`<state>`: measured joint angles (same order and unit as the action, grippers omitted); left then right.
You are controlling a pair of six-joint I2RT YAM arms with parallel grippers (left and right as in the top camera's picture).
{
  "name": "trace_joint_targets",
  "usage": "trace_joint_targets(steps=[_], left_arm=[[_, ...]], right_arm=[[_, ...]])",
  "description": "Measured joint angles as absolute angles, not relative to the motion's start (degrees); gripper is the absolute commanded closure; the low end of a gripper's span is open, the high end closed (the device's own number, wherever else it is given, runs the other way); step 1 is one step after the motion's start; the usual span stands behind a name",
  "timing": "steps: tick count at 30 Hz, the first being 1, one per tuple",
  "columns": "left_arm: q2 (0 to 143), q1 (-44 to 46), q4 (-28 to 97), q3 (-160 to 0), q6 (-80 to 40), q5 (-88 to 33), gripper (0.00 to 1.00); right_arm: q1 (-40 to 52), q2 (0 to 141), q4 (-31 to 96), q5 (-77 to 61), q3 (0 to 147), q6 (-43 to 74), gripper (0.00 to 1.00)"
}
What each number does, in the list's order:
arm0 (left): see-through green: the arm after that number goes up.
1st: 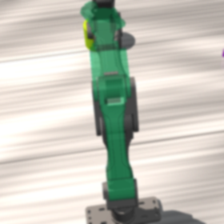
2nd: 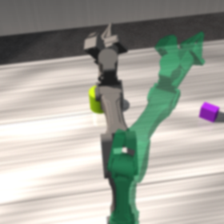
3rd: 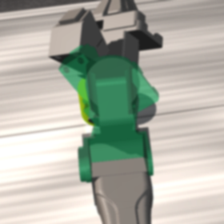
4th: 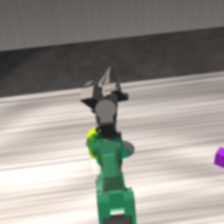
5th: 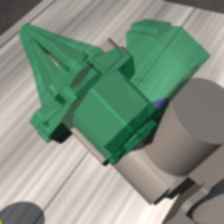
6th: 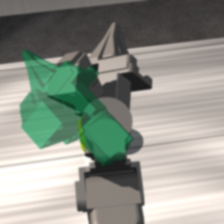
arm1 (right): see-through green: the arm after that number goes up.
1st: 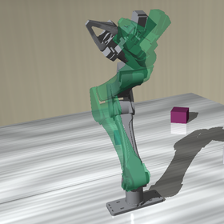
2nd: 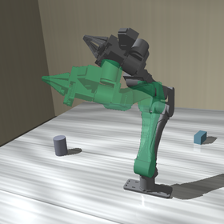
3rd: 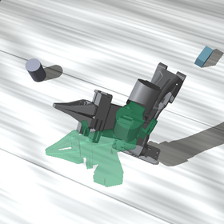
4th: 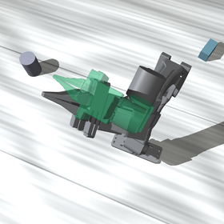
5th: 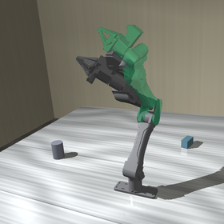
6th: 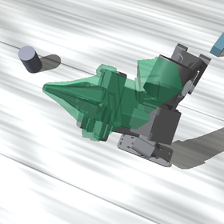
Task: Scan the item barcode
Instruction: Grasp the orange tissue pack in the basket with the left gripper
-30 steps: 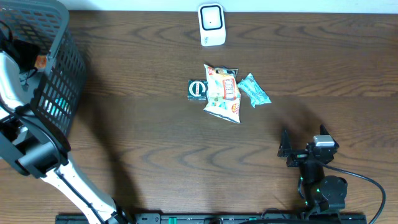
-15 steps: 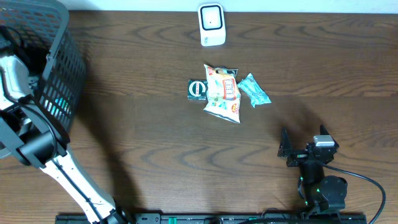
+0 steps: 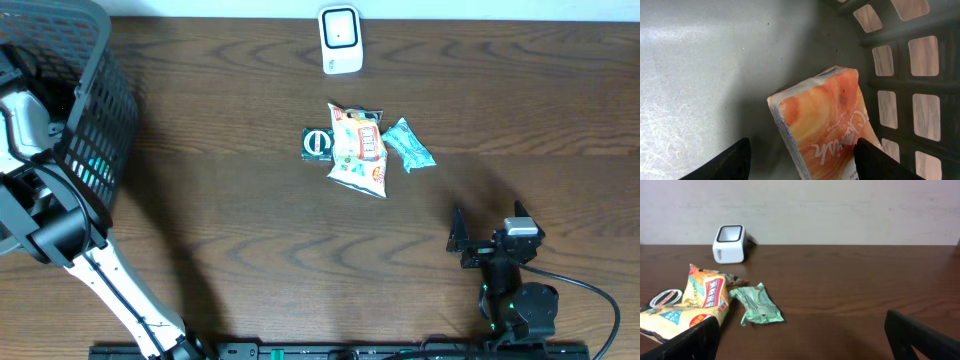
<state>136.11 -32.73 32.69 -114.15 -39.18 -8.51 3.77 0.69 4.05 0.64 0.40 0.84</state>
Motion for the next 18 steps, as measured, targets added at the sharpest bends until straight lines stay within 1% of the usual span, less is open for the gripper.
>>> trace_joint_targets(steps=[1, 2, 8, 10, 11, 13, 14, 18], left_arm=[[136.11, -32.73, 32.58, -114.1, -39.18, -8.51, 0.35], [136.11, -32.73, 32.4, -114.02, -39.18, -8.51, 0.37], [136.11, -32.73, 29.91, -112.2, -38.7, -8.69, 0.59], [136.11, -32.73, 29.12, -111.66, -38.81, -8.75, 0.65], [136.11, -32.71, 28.91, -111.59, -38.83, -8.88, 0.7], [136.11, -32.6, 28.6, -111.5, -38.68, -9.08, 0.9], [136.11, -32.56, 28.49, -111.5, -38.81, -9.13, 0.92], [135.98, -32.53, 28.64, -111.5, -37.28, -9.17, 0.92]], right_arm=[[3.77, 0.69, 4.05, 0.67, 0.4, 0.84, 0.01], [3.77, 0.69, 4.05, 0.64, 0.4, 0.84, 0.01], [3.77, 0.69, 4.05, 0.64, 0.4, 0.84, 0.01], [3.77, 0.69, 4.05, 0.64, 0.4, 0.84, 0.01], [3.77, 0.69, 4.05, 0.64, 0.4, 0.84, 0.01], [3.77, 0.69, 4.05, 0.64, 0.4, 0.84, 0.01], [3.77, 0.69, 4.05, 0.64, 0.4, 0.84, 0.01], [3.77, 0.69, 4.05, 0.64, 0.4, 0.84, 0.01]])
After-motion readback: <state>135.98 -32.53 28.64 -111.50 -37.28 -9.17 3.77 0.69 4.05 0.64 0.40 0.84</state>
